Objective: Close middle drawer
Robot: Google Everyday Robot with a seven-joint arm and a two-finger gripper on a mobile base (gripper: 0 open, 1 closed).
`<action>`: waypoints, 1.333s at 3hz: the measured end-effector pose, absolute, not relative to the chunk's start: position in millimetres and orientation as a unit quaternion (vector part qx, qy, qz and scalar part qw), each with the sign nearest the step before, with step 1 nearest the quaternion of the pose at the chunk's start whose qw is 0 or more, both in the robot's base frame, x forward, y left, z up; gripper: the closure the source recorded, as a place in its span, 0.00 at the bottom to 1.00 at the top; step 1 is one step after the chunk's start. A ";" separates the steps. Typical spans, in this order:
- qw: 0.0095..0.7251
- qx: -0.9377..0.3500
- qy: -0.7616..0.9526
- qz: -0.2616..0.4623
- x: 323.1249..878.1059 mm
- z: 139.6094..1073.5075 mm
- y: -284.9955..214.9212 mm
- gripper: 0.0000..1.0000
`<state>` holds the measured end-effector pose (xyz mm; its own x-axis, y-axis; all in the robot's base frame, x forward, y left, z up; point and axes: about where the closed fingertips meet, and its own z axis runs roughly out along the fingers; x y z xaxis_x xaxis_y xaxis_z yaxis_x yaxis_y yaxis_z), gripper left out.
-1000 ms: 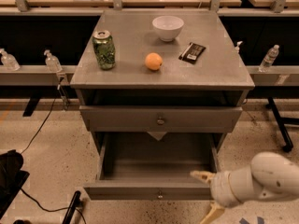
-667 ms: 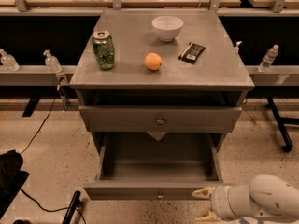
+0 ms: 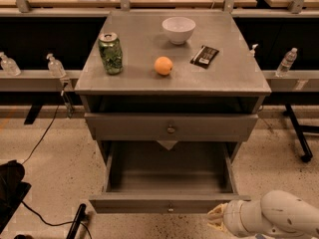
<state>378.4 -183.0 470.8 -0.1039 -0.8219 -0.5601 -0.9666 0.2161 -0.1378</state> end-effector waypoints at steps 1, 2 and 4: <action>0.299 -0.585 0.738 0.154 376.0 441.9 -161.2 1.00; 0.362 -0.529 0.750 0.162 386.0 391.9 -137.3 1.00; 0.415 -0.469 0.767 0.143 417.5 354.1 -139.8 1.00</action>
Offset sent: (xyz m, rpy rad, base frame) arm 0.0099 0.0607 -0.1156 0.2703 -0.1046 -0.2258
